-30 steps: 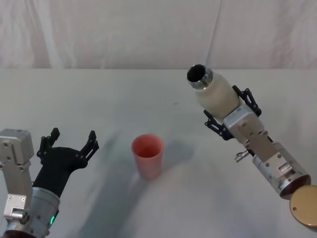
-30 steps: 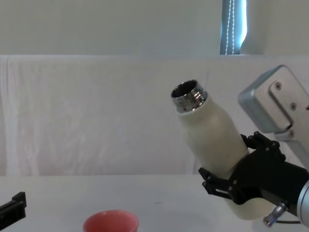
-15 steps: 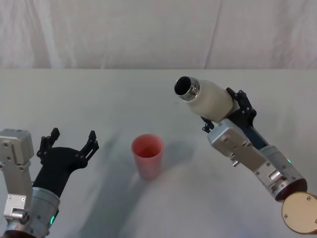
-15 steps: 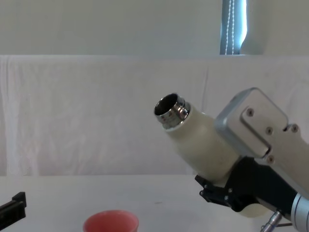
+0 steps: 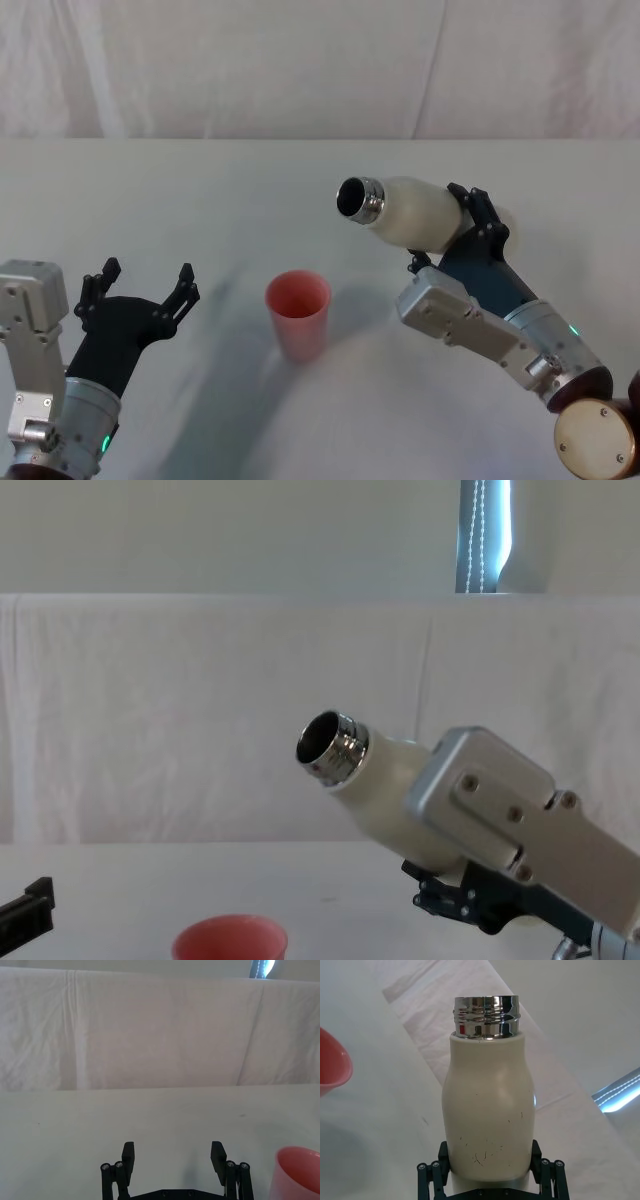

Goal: Grasp the thermos with one hand and pour water into the cup lid.

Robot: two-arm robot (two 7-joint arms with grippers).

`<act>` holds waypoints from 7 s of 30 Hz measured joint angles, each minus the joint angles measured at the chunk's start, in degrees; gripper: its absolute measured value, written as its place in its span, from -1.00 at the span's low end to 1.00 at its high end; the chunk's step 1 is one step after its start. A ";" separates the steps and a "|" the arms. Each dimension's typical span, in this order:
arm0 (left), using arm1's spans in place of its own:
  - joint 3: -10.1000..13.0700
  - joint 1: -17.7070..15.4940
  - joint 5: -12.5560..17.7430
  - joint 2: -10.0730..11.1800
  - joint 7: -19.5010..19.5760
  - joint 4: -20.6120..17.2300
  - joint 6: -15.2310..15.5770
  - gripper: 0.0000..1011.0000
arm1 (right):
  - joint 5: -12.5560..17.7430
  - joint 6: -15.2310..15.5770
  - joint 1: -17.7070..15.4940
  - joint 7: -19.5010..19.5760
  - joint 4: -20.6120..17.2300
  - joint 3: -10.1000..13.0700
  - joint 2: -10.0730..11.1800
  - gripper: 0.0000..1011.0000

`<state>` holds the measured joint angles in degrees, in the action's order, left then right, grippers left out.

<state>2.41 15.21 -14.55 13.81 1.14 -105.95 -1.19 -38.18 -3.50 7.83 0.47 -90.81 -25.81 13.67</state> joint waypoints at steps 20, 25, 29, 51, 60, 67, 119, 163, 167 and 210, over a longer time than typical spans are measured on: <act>0.01 0.00 0.00 0.00 0.00 0.00 0.00 0.98 | -7.63 1.05 1.06 4.23 2.64 -2.57 0.56 0.88; 0.00 0.00 0.00 0.00 0.00 0.00 0.00 0.98 | -9.03 1.32 1.40 4.85 3.29 -3.16 0.72 0.88; 0.00 0.00 0.00 0.00 0.00 0.00 0.00 0.98 | -10.72 1.65 1.79 5.53 3.74 -3.92 1.10 0.88; 0.00 0.00 0.00 0.00 0.00 0.00 0.00 0.98 | -14.56 1.21 3.93 4.97 4.37 -7.15 3.87 0.88; 0.01 0.00 0.00 0.00 0.00 0.00 0.00 0.98 | -15.39 1.67 4.70 4.40 4.34 -7.93 4.61 0.88; 0.00 0.00 0.00 0.00 0.00 0.00 0.00 0.98 | -16.46 2.08 5.31 4.21 4.24 -8.61 5.09 0.88; 0.00 0.00 0.00 0.00 0.00 0.00 0.00 0.98 | -20.56 4.13 8.53 3.94 5.05 -11.04 6.92 0.88; 0.00 0.00 0.00 0.00 0.00 0.00 0.00 0.98 | -21.13 4.64 9.18 3.11 4.51 -11.51 7.43 0.88; 0.00 0.00 0.00 0.00 0.00 0.00 0.00 0.98 | -21.28 4.70 9.24 3.09 4.58 -11.61 7.43 0.88; 0.01 0.00 0.00 0.00 0.00 0.00 0.00 0.98 | -17.84 3.28 7.93 4.34 4.09 -9.67 6.32 0.88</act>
<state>2.42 15.21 -14.54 13.81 1.14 -105.95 -1.19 -56.03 -0.22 15.77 4.80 -86.72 -35.48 19.98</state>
